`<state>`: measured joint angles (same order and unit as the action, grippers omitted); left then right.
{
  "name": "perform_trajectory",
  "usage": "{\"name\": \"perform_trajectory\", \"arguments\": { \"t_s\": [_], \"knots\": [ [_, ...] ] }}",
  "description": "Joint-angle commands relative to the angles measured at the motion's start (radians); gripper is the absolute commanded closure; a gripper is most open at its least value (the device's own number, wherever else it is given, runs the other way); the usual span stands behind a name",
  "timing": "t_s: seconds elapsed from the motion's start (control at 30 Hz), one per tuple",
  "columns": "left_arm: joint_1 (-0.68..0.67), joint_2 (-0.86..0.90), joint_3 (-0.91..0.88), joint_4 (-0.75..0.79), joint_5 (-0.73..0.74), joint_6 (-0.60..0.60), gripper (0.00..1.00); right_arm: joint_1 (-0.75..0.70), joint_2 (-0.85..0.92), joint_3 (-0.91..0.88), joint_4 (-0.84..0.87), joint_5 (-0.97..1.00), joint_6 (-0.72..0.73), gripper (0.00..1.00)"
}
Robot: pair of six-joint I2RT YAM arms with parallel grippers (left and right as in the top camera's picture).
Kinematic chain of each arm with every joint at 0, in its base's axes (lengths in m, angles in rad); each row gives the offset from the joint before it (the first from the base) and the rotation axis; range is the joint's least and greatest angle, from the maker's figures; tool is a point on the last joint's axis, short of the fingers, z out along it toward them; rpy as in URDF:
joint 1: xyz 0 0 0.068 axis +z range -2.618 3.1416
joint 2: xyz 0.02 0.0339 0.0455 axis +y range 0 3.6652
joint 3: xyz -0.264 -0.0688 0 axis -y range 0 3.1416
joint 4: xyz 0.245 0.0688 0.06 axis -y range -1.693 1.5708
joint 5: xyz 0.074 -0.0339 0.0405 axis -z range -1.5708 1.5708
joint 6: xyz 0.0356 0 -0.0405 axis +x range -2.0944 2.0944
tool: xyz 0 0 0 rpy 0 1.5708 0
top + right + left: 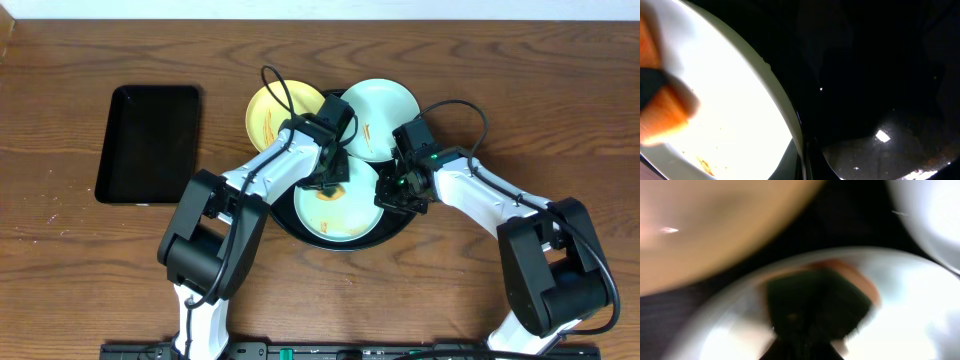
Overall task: Clean dirty plates on tray and stack at the side
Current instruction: 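Scrub the front light-blue plate with the sponge in the left gripper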
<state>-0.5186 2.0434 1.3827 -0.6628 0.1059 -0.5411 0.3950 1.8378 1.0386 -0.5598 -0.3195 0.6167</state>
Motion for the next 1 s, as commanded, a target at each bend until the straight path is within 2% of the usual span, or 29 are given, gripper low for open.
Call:
{"name": "perform_trajectory", "arguments": {
  "t_s": [0.0,0.13,0.23,0.37,0.53,0.63,0.77,0.97],
  "knots": [
    [0.009,0.042,-0.031,-0.067,-0.268,-0.09,0.93,-0.002,0.016,-0.006,0.003,0.019,-0.004,0.99],
    [0.006,0.042,-0.031,-0.218,-0.232,-0.241,0.93,-0.001,0.016,-0.006,0.007,0.019,-0.004,0.99],
    [0.007,0.042,-0.031,-0.281,-0.064,-0.246,0.93,-0.001,0.016,-0.006,0.007,0.019,-0.004,0.99],
    [-0.002,0.042,-0.031,-0.272,0.159,-0.188,0.93,-0.001,0.016,-0.006,0.007,0.019,-0.005,0.99],
    [-0.01,0.042,-0.031,-0.121,0.375,-0.072,0.93,-0.001,0.016,-0.006,0.006,0.019,-0.005,0.99],
    [-0.008,0.042,-0.031,-0.024,0.368,-0.072,0.93,-0.001,0.016,-0.006,0.003,0.019,-0.005,0.99],
    [0.004,0.042,-0.03,0.042,0.235,-0.074,0.92,0.0,0.016,-0.006,0.002,0.019,-0.004,0.99],
    [0.042,-0.003,0.007,-0.05,0.103,-0.09,0.93,-0.001,0.016,-0.006,0.003,0.019,-0.004,0.99]
  ]
}}
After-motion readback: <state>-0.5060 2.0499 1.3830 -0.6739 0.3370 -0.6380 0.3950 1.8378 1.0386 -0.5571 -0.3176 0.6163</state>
